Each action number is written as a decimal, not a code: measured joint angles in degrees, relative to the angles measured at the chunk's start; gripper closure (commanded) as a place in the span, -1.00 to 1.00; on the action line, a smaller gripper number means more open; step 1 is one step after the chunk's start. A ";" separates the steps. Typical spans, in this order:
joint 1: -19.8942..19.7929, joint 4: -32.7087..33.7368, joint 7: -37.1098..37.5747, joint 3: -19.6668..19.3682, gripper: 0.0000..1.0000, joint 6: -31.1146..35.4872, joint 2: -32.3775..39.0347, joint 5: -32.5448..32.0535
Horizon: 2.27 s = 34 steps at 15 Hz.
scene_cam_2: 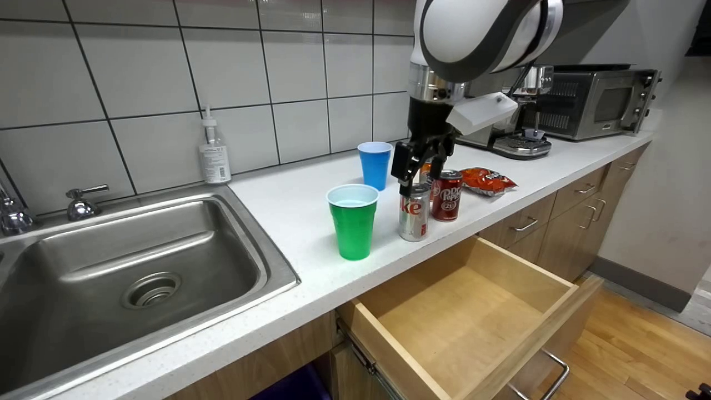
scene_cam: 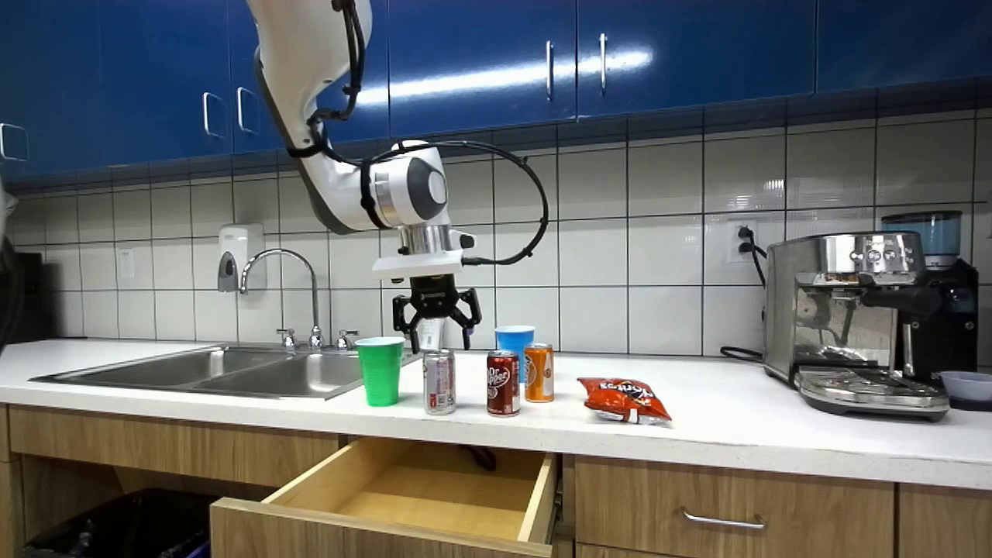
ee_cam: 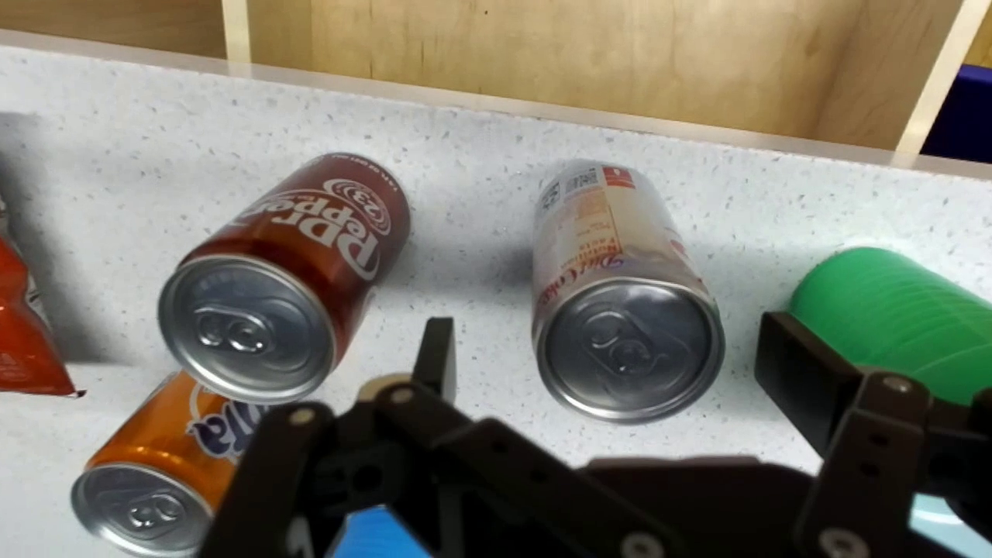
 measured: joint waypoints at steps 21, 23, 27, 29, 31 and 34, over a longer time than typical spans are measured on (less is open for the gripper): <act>-0.02 2.94 -2.81 0.74 0.02 -0.16 4.85 0.18; -0.02 2.95 -2.98 0.74 0.22 -0.16 4.86 0.18; -0.05 2.99 -3.09 0.74 0.23 -0.17 4.87 0.18; -0.15 3.00 -3.13 0.73 0.23 -0.17 4.88 0.18; -0.31 3.00 -3.22 0.73 0.23 -0.19 4.87 0.18; -0.44 2.99 -3.61 0.73 0.23 -0.32 4.64 0.26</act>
